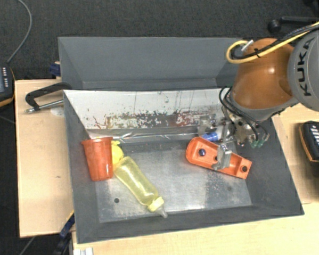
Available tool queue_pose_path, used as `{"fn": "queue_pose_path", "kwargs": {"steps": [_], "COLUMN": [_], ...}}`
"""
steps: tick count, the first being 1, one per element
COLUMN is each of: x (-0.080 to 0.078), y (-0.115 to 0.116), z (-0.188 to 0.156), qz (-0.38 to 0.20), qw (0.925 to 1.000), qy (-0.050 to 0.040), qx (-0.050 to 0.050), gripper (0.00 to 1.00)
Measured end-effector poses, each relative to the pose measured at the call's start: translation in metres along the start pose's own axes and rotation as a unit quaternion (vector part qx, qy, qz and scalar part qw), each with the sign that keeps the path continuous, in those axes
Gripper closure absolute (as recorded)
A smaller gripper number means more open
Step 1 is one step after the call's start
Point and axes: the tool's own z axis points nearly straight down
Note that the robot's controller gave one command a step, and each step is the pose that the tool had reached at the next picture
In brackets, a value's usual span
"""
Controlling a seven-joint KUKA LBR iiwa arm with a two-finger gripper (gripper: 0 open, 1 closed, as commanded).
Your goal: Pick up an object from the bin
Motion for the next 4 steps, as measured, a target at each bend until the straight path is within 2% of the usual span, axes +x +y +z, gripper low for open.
{"fn": "queue_pose_path", "kwargs": {"steps": [1,2,3,4], "x": [0.001,-0.014,-0.001,0.002], "y": [-0.035,-0.011,0.001,0.002], "z": [0.009,0.067,0.086,0.08], "qz": [-0.017,-0.062,0.051,0.067], "qw": [0.9998,0.9981,0.9987,0.9978], "qy": [-0.0009,-0.0047,-0.0012,-0.0015], "qx": [0.003,0.001,0.001,0.002], "gripper": [0.0,0.0,1.0,1.0]}}
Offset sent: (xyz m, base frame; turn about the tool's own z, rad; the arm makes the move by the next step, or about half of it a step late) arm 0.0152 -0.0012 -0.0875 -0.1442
